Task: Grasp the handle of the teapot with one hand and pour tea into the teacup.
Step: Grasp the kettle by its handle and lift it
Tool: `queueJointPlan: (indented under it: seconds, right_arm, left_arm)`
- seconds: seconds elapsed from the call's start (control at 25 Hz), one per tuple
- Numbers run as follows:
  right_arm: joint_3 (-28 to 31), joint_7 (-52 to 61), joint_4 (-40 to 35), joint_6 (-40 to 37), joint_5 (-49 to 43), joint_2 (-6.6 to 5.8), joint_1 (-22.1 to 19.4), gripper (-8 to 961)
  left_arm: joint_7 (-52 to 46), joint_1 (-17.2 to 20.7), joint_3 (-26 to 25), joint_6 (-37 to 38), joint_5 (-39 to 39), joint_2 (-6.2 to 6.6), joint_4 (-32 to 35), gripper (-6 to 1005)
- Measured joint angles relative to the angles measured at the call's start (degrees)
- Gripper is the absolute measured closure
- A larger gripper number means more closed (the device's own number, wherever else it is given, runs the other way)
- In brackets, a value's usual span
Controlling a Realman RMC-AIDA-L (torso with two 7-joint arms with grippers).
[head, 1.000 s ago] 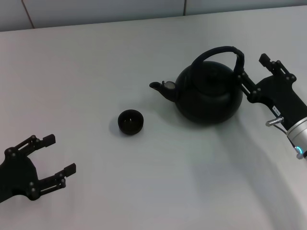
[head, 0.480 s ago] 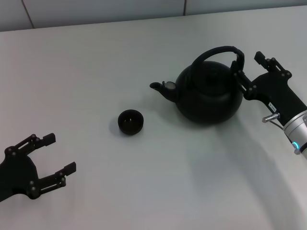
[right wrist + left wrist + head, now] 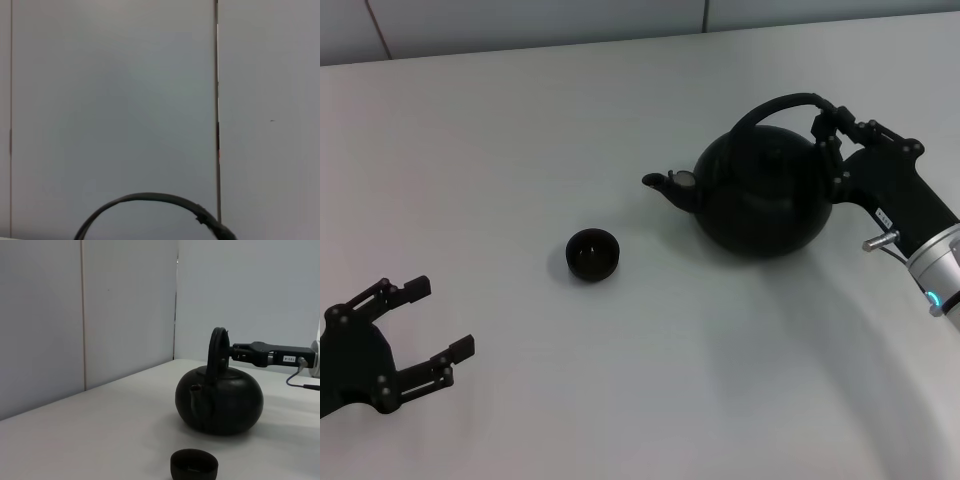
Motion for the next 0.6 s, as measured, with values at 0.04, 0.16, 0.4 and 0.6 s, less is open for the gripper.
queueJointPlan:
  seconds: [0.04,0.16,0.4,0.6]
  right_arm:
    - [-0.02,-0.02,-0.01,0.02,-0.01,0.03,0.02,601]
    - [-0.05,-0.19,-0.02,0.01,-0.03,0.03,0.06,702]
    - [0.21,-0.22,0.03,-0.4,-0.07,0.02,0.03,869]
    - [0.33,-0.22,0.02,-1.28,0.03,0.01,0.11,870]
  left_arm:
    - [0.0,0.01,-0.04,0.0,-0.01,0.0,0.0,136]
    - [0.0,0.01,-0.05,0.0,-0.03,0.0,0.0,136]
    - [0.0,0.02,-0.03,-0.1,-0.04,0.0,0.0,136]
    - [0.0,0.0,-0.14,-0.17,-0.04,-0.07,-0.41,136]
